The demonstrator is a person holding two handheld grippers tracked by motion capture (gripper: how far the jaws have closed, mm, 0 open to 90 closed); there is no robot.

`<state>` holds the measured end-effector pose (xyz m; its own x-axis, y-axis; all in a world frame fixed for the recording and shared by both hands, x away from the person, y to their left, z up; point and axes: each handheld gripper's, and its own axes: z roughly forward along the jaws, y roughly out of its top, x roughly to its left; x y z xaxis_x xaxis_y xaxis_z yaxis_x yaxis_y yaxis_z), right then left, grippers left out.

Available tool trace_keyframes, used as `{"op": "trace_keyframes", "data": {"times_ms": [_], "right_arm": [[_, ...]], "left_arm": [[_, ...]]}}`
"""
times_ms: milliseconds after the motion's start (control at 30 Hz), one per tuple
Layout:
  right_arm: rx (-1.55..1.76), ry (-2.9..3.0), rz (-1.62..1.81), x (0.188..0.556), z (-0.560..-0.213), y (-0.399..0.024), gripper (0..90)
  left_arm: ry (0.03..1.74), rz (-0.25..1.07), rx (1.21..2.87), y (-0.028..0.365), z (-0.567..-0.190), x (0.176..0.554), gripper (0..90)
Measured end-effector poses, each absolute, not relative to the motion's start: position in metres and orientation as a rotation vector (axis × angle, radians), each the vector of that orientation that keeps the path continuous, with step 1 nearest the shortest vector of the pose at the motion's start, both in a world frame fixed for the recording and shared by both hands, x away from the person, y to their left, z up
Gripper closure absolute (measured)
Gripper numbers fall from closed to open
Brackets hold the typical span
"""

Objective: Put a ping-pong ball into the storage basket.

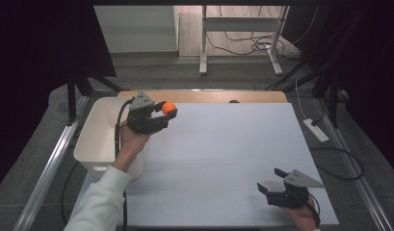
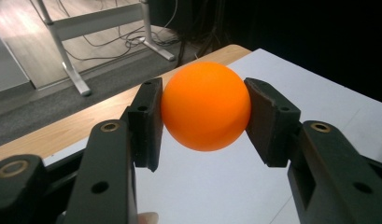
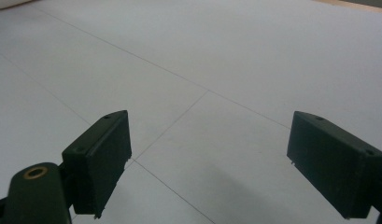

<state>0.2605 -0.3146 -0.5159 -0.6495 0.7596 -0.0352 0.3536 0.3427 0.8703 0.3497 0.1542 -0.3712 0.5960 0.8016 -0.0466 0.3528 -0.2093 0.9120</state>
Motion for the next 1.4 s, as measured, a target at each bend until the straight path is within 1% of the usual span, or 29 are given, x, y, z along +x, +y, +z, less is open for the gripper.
{"op": "trace_keyframes", "data": {"times_ms": [633,800,1400], "right_arm": [[0.972,2.179,1.246,0.26,-0.516,-0.313,13.7],[0.971,2.178,1.246,0.26,-0.516,-0.313,13.7],[0.971,2.179,1.238,0.261,-0.516,-0.313,13.8]], "left_arm": [[1.029,0.608,1.779,0.186,-0.372,0.351,50.2],[1.073,0.642,1.768,0.198,-0.374,0.355,50.1],[1.223,0.657,1.726,0.238,-0.385,0.364,50.1]]}}
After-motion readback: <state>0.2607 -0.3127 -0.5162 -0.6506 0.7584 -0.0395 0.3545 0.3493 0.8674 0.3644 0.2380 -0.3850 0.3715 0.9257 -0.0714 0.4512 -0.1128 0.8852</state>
